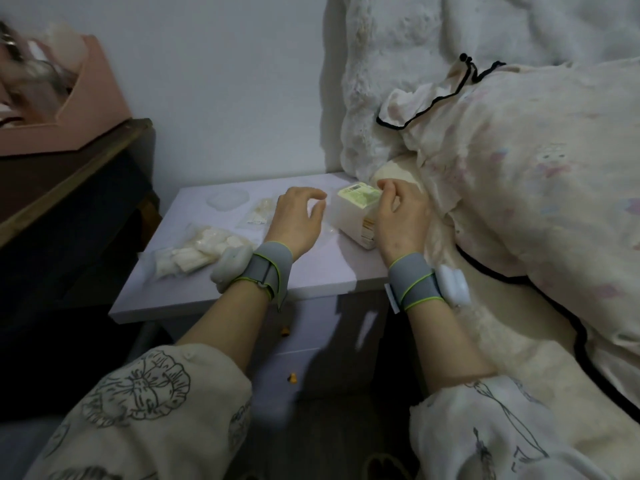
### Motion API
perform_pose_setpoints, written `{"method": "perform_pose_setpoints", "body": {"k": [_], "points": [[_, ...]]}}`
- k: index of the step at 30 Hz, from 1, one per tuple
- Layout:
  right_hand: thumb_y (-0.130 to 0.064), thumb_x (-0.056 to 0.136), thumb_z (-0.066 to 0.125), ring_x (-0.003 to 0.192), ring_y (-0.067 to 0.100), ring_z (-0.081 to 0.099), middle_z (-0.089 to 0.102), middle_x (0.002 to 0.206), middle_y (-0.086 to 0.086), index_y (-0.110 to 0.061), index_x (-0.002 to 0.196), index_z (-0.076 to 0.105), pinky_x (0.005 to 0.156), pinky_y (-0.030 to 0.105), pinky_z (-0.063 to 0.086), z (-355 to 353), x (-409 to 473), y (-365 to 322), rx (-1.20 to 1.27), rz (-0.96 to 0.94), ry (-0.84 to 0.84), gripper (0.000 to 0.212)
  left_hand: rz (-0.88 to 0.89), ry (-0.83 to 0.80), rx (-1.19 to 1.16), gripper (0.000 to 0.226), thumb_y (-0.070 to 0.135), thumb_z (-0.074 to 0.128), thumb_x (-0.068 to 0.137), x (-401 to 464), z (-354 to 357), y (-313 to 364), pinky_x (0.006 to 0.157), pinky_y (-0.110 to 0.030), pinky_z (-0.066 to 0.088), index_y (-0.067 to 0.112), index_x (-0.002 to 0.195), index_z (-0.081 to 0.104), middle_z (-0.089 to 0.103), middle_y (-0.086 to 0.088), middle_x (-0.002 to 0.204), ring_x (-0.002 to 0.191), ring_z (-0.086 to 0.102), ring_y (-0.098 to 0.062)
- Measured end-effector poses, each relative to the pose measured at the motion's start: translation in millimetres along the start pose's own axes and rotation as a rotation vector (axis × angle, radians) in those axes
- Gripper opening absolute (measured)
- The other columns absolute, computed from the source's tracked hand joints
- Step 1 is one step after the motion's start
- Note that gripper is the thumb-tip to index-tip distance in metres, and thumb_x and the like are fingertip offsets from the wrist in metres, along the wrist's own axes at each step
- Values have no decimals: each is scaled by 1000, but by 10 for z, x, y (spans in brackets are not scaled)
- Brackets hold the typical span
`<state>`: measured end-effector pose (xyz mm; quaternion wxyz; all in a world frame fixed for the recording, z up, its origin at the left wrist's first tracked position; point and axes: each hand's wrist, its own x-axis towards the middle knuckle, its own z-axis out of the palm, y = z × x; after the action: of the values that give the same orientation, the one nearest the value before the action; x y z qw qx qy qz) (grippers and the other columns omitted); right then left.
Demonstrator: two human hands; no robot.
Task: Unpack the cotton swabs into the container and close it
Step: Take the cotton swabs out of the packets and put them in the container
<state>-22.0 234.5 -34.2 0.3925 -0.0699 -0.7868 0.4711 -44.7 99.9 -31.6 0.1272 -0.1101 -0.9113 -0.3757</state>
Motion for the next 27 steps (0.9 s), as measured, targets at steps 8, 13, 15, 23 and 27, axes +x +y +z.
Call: {"method": "perform_pose_setpoints", "body": {"k": [8, 13, 15, 23, 27], "points": [[-3, 88, 41, 102, 34, 60, 66, 106, 20, 2, 105, 65, 90, 28, 36, 397, -283, -248, 29, -240, -292, 29, -274, 69, 230, 39, -1, 37, 92, 17, -460, -514, 110, -33, 31, 7, 125, 56, 50, -15, 136, 129, 42, -32], [2, 92, 31, 144, 22, 20, 39, 147, 7, -10, 136, 42, 116, 35, 8, 635, -321, -200, -206, -292, -719, 46, -335, -47, 414, 39, 6, 41, 92, 121, -474, -620, 108, -33, 23, 16, 126, 56, 50, -10, 138, 130, 38, -31], [-6, 96, 27, 146, 18, 5, 29, 153, -4, -19, 142, 32, 117, 49, -5, 708, -304, -159, -392, -341, -827, 48, -348, -54, 462, 37, 9, 41, 93, 154, -435, -669, 106, -32, 22, 21, 124, 58, 52, -8, 135, 128, 39, -29], [-22, 98, 24, 137, 21, 27, 43, 140, 4, -14, 132, 36, 113, 52, 13, 846, -317, 5, -595, -265, -964, 36, -289, -23, 528, 25, 10, 49, 89, 316, -377, -807, 96, -35, 25, 20, 93, 71, 67, -5, 110, 109, 52, -28], [-25, 99, 24, 141, 20, 22, 36, 148, 3, -16, 139, 30, 115, 51, 9, 865, -336, -1, -577, -237, -958, 42, -250, -35, 557, 29, 6, 43, 90, 299, -355, -801, 95, -35, 26, 14, 94, 71, 67, -7, 108, 103, 54, -30]]}}
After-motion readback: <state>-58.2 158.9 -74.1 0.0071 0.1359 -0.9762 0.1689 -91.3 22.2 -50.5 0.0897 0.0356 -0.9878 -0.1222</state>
